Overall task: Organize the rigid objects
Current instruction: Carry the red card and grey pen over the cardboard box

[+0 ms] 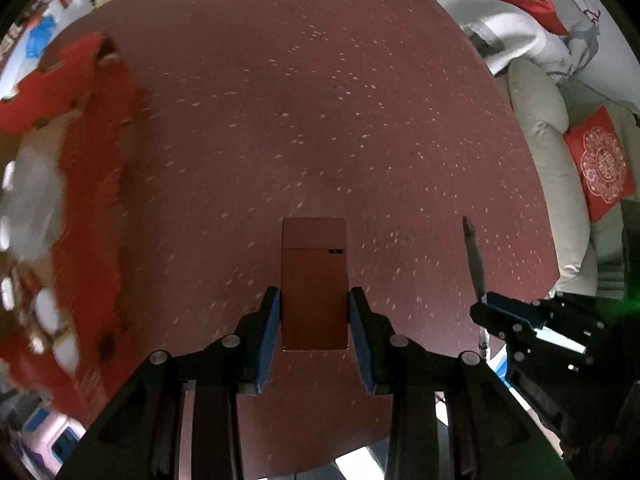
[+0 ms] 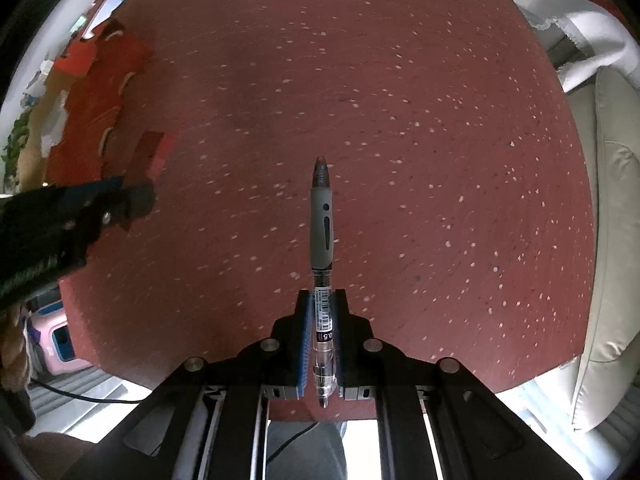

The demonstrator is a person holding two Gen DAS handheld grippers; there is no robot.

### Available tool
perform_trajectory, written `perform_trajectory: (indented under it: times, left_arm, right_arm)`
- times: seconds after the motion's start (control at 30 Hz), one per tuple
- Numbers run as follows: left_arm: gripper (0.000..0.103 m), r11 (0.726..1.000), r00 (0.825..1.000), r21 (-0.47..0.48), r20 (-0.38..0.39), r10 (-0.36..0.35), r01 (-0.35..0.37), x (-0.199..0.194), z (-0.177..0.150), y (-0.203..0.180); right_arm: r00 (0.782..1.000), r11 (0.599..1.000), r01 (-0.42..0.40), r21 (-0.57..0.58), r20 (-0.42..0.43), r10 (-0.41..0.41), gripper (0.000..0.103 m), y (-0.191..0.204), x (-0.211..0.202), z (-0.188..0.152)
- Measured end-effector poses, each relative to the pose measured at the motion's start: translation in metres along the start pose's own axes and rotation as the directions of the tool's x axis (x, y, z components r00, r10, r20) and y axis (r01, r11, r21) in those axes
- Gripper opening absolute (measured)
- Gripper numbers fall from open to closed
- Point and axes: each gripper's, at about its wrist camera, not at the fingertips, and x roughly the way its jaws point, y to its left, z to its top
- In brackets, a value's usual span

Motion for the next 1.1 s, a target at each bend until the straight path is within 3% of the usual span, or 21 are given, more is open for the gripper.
perform_trajectory:
  times: [0.27, 0.6, 1.1]
  left_arm:
    - [0.037, 0.996, 0.995, -0.074, 0.078, 0.055, -0.049, -0.04, -0.008, 0.006]
    - [0.037, 0.981, 0.982, -0.187, 0.168, 0.086, -0.054, -0.087, -0.038, 0.068]
    - [0.037, 0.909, 0.955, -0.415, 0.259, 0.147, -0.028, -0.129, -0.085, 0.167]
  right_arm:
    - [0.999, 0.996, 0.009, -0.084, 0.046, -0.005, 0.011, 0.045, -0.013, -0.01]
    - [0.992, 0.965, 0.038, -0.26, 0.126, -0.005, 0.011, 0.126, -0.045, 0.011]
    - [0.988, 0.889, 0.042, -0.457, 0.152, 0.031, 0.011, 0.228, -0.064, 0.021]
